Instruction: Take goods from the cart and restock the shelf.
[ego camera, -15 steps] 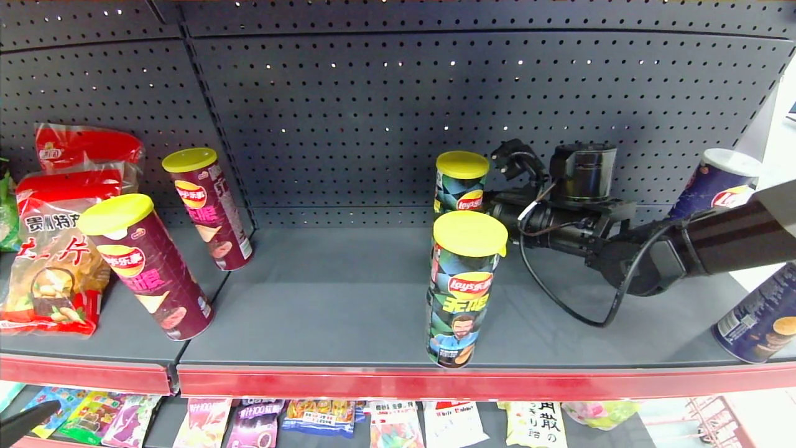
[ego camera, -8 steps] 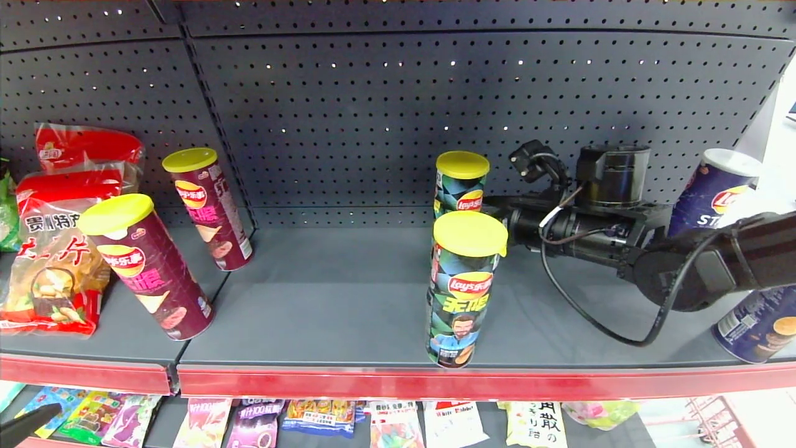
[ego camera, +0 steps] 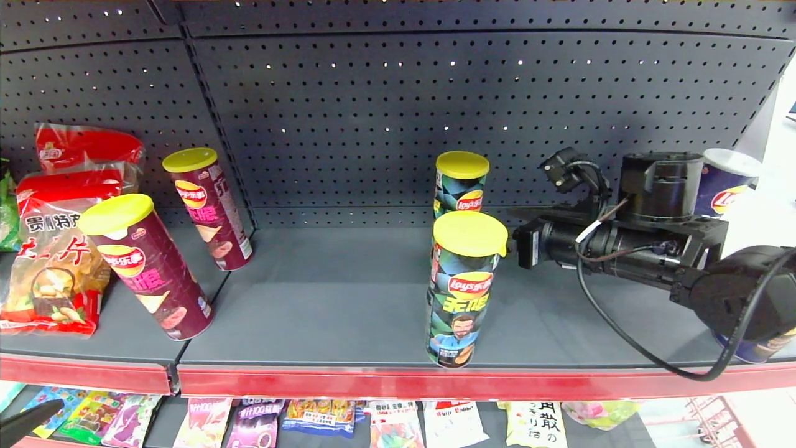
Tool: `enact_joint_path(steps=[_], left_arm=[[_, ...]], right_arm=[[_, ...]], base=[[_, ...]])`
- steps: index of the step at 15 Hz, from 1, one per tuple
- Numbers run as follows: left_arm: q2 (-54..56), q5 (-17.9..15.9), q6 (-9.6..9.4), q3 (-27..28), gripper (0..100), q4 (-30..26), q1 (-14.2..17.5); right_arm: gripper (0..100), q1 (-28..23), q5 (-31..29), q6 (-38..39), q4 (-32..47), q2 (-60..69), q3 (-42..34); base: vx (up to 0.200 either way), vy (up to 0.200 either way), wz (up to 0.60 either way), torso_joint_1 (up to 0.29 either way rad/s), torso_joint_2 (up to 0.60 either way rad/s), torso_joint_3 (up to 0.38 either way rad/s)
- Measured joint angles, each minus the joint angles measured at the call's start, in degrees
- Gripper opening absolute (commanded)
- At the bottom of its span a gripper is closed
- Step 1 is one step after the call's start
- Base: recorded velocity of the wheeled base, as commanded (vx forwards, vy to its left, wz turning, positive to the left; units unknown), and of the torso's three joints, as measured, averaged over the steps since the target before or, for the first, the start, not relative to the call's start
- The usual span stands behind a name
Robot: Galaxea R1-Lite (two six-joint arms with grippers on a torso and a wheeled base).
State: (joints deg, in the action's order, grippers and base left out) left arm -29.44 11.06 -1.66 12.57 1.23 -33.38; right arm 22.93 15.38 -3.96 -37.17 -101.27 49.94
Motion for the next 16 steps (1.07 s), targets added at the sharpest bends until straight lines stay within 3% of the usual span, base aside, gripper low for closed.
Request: enact_joint_path(steps=[4,9,16], left_arm=[[-2.19,-0.15,-1.54,2.12,100,0.1,-0.02],[-12.31,-0.74,-2.77,9.23,100,0.4,-0.5],[-26.4,-8.22,-0.96,12.18,100,0.62,-1.49]], right_arm=[[100,-2.76,-1.97,0.17,0.02,2.78,-4.77],[100,-4.36,-2.72,0.95,0.22,12.63,-17.34],[100,-4.5,-3.29,1.21,1.91,35.12,-35.29]], base=[[0.0,0.0,0.0,0.0,0.0,0.0],[0.0,0.0,0.0,0.0,0.0,0.0],[0.0,0.0,0.0,0.0,0.0,0.0]])
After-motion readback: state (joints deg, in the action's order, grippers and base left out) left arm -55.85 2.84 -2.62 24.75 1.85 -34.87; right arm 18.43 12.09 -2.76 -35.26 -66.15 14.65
